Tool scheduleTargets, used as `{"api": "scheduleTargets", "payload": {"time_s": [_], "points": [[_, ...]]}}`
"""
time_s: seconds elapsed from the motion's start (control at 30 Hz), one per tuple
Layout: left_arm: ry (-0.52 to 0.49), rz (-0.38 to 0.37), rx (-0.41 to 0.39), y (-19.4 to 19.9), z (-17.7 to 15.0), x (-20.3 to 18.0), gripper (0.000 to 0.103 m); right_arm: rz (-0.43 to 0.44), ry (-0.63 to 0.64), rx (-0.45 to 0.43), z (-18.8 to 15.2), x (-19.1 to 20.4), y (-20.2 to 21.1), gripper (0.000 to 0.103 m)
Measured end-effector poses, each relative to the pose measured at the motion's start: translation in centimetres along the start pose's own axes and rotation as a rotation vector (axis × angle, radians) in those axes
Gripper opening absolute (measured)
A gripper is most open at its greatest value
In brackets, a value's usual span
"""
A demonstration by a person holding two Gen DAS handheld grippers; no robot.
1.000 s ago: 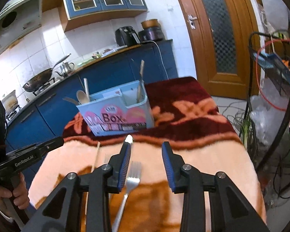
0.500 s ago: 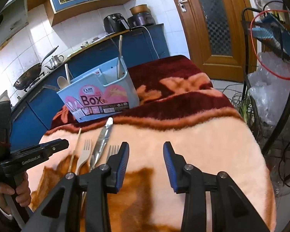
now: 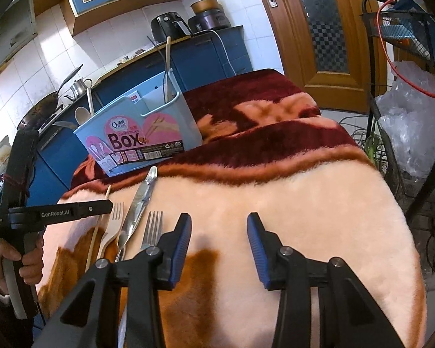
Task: Organize utensils
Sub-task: 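Grasp a wooden chopstick with the left tool while the right tool grasps a silver fork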
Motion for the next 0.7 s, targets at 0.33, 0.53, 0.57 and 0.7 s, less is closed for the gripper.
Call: {"api": "scheduleTargets", "payload": {"time_s": [0.33, 0.53, 0.57, 0.7], "points": [[0.009, -0.03, -0.014, 0.0, 0.4, 0.2, 0.004, 0.007, 0.005, 0.008, 0.1, 0.5, -0.2, 0.044], [0.04, -0.094, -0.116, 2.2, -0.9, 1.0, 0.004, 0.015, 0.033, 0.012, -0.1, 1.8, 0.1, 0.044], [0.046, -0.098, -0.139, 2.8, -1.3, 1.2, 0.004, 0.019, 0.034, 0.015, -0.1, 2.0, 0.1, 0.044], [0.072, -0.107, -0.241, 5.2, -2.7, 1.8, 0.004, 0.038, 0.041, 0.034, -0.3, 2.8, -0.2, 0.044]]}}
Point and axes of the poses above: each gripper's, at about its wrist camera, not at the fingertips, and y roughly against the way its jaws point, x to its left, z to its top, the point moved 4 cm from there along -y, roughly the way its jaws point, and after that the axes turned 13 degrees about x, right-handed, at the moved point
